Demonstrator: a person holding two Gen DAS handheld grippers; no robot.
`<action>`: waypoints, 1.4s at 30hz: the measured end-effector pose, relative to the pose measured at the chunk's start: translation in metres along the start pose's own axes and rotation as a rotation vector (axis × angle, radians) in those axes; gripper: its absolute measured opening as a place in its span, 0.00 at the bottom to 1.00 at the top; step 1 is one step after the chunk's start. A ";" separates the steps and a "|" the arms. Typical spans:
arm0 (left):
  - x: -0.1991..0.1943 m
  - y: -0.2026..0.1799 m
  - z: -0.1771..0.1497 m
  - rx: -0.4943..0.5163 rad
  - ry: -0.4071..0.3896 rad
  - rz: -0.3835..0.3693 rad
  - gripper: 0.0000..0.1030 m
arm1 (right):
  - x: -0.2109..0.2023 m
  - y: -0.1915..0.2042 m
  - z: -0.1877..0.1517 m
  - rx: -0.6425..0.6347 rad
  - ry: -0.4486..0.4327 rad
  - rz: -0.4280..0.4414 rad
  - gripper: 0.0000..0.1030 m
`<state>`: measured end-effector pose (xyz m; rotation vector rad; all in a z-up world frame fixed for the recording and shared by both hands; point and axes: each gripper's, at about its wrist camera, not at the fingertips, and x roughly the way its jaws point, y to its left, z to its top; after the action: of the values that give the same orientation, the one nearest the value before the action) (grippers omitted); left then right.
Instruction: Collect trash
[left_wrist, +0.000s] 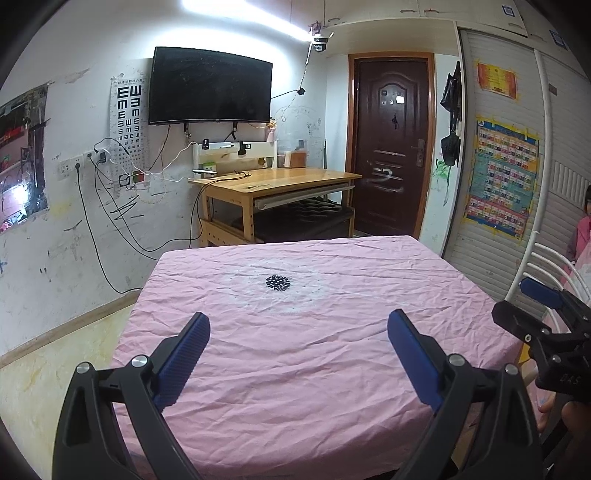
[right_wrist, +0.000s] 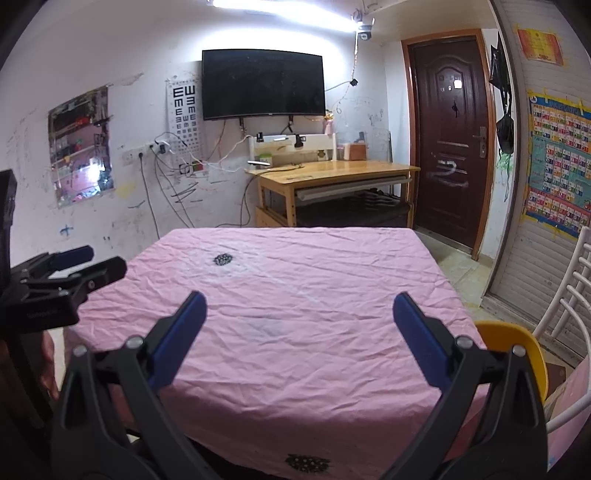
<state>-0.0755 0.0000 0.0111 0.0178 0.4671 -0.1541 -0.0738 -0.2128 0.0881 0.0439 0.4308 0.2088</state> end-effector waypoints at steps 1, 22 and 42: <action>0.000 0.000 0.000 0.000 0.001 0.000 0.90 | 0.000 0.000 -0.001 -0.001 0.000 -0.002 0.94; -0.003 -0.003 0.001 0.001 -0.006 -0.003 0.90 | -0.003 0.002 0.000 -0.009 0.003 -0.002 0.94; 0.003 -0.003 0.000 -0.011 0.021 -0.069 0.90 | -0.002 0.002 0.000 -0.015 0.005 -0.002 0.94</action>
<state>-0.0734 -0.0038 0.0096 -0.0079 0.4898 -0.2194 -0.0760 -0.2107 0.0887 0.0286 0.4340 0.2096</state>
